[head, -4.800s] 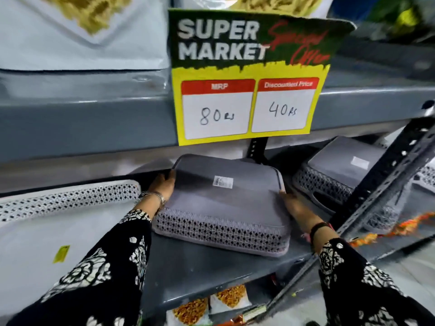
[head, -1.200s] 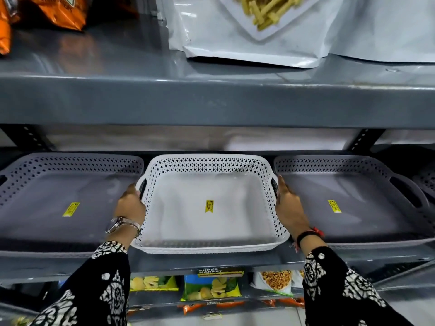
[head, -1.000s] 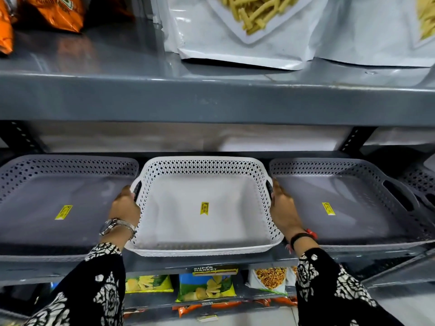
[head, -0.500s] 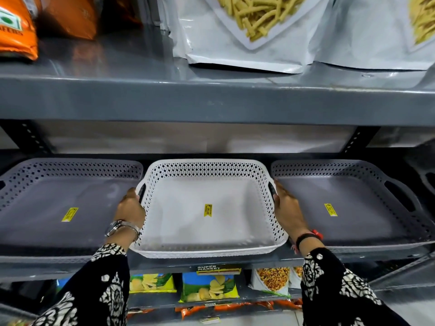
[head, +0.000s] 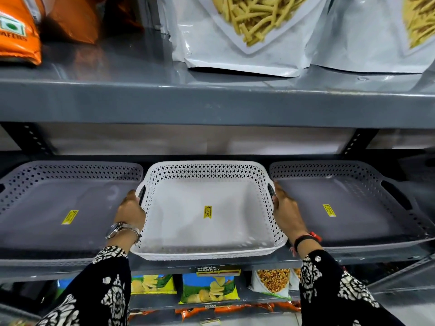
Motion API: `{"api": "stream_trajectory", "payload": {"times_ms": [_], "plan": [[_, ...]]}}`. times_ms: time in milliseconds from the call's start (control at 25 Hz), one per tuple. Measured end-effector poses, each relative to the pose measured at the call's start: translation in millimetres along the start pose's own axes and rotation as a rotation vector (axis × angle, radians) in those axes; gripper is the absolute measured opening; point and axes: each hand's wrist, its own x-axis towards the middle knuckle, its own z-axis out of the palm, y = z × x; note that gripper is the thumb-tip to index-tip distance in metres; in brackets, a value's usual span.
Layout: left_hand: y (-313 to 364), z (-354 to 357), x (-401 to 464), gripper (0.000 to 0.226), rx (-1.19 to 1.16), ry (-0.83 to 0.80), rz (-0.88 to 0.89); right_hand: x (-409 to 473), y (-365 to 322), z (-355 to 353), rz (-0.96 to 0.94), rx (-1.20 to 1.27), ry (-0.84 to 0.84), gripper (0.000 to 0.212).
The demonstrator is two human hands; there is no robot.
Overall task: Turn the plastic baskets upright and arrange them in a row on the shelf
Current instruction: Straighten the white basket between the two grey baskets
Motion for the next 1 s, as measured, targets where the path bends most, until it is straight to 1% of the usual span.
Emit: {"api": "stream_trajectory", "payload": {"times_ms": [200,360,480,800,1000], "plan": [[-1.6,0.6,-0.3,0.034,0.008,-0.012,-0.023,-0.8,-3.0,-1.4,0.008,0.014,0.006,0.048],[-1.6,-0.2,-1.8,0.032,0.008,-0.013,-0.025,-1.9,-3.0,-2.5,0.011,0.024,-0.001,0.049],[-1.0,0.1,-1.3,0.036,0.002,-0.013,-0.022,-1.9,-3.0,-2.1,0.011,0.015,-0.010,0.052],[-2.0,-3.1,-4.4,0.036,-0.017,-0.026,-0.003,-0.4,-2.8,-1.9,0.021,0.021,-0.028,0.053],[-4.0,-2.4,-1.9,0.041,-0.010,-0.019,0.000,0.3,-3.5,-2.2,0.025,0.004,-0.063,0.056]]}}
